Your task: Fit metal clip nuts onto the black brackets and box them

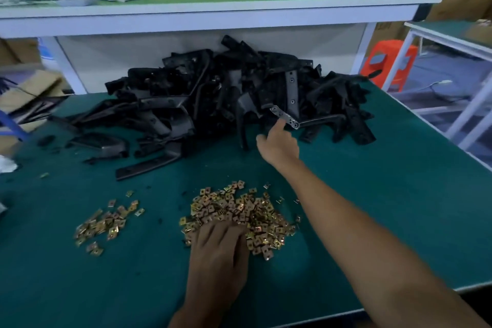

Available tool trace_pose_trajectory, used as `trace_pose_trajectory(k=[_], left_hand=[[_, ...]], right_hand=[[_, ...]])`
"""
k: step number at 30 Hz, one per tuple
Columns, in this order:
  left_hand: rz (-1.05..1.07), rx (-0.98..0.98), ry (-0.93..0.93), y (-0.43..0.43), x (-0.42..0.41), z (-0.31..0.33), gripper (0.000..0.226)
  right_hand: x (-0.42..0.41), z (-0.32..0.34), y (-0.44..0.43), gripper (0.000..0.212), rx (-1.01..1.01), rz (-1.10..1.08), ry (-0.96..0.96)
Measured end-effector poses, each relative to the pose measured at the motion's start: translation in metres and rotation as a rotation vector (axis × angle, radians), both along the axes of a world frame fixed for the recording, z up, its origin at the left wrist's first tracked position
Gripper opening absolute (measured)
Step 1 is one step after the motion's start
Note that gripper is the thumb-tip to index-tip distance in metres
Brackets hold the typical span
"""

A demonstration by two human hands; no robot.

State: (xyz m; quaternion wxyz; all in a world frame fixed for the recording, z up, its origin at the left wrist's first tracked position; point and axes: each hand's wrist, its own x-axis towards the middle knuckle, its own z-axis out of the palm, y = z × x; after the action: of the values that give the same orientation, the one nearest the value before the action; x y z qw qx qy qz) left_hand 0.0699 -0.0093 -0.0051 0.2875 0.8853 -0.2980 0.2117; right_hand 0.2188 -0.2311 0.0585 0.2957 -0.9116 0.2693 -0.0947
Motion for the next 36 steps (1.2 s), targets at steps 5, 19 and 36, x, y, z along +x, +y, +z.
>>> trace_pose_trajectory(k=[5,19,36], left_hand=[[0.028,-0.004,0.109,-0.012,0.010,0.004,0.025],[-0.040,0.280,0.300,-0.106,0.058,0.023,0.020],[-0.232,-0.865,0.992,-0.006,0.011,0.075,0.011]], right_hand=[[-0.057,0.041,-0.013,0.033,0.571,-0.023,-0.228],[-0.247,-0.035,0.003,0.034,1.420,-0.224,-0.597],[-0.234,-0.050,0.043,0.017,0.977,0.108,-0.554]])
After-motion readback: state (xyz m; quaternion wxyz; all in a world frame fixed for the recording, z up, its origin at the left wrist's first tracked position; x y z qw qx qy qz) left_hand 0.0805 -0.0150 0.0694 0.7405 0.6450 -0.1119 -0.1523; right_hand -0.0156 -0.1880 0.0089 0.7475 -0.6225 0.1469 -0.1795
